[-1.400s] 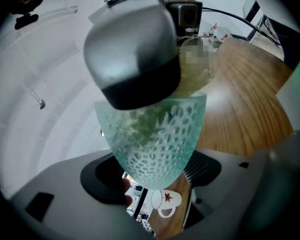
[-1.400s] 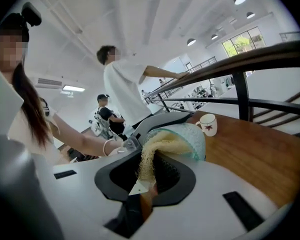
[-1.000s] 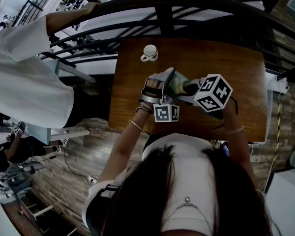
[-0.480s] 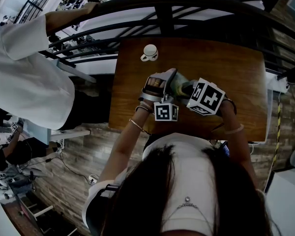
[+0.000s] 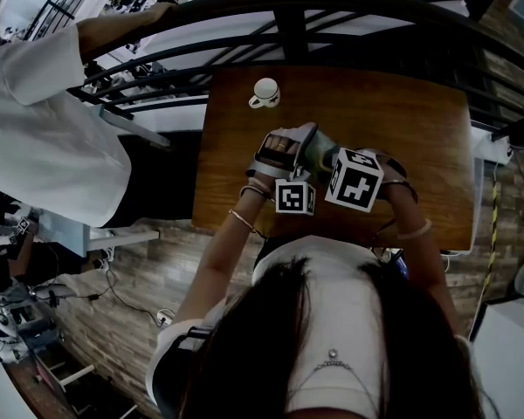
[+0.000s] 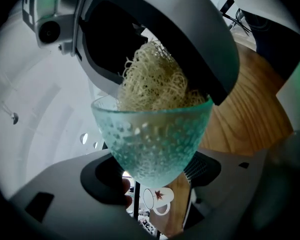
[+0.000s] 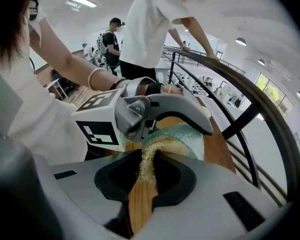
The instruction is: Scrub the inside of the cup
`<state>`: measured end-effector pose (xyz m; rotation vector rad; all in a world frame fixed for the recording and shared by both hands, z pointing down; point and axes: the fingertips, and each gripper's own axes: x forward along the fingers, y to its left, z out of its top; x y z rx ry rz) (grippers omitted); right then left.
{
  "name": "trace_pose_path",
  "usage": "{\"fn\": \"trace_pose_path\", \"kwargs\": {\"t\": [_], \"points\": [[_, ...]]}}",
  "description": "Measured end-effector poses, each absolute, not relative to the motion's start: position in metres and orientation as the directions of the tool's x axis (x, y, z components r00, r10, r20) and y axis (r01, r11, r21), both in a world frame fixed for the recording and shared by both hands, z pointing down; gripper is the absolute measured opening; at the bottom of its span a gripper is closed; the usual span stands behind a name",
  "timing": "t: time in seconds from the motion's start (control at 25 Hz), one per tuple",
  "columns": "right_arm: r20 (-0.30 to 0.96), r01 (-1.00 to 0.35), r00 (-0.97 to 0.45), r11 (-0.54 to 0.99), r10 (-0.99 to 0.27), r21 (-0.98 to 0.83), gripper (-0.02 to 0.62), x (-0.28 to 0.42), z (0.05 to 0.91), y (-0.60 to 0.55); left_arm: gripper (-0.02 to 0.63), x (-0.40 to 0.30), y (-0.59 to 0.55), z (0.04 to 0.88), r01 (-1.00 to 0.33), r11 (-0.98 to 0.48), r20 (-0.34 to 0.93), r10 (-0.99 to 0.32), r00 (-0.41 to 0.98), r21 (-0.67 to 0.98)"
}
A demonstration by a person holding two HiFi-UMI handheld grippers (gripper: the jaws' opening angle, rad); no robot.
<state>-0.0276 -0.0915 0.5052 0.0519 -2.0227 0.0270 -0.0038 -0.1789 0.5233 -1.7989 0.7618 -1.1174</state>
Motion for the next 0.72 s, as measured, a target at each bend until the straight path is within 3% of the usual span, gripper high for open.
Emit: {"fn": "trace_pose_path", "kwargs": {"t": [0.24, 0.72], "points": [[0.913, -0.036, -0.407, 0.999, -0.042, 0.030, 0.080, -0.023, 0.514, -0.092, 0.347, -0.001, -0.178, 0.531, -0.007, -0.450, 0.408, -0.816, 0.409, -0.893], [0.844, -0.099, -0.536, 0.992, 0.011, -0.076, 0.080, -0.027, 0.505, -0.096, 0.347, -0.006, -0.180, 0.521, -0.045, -0.454, 0.400, -0.825, 0.399, -0.890]]}}
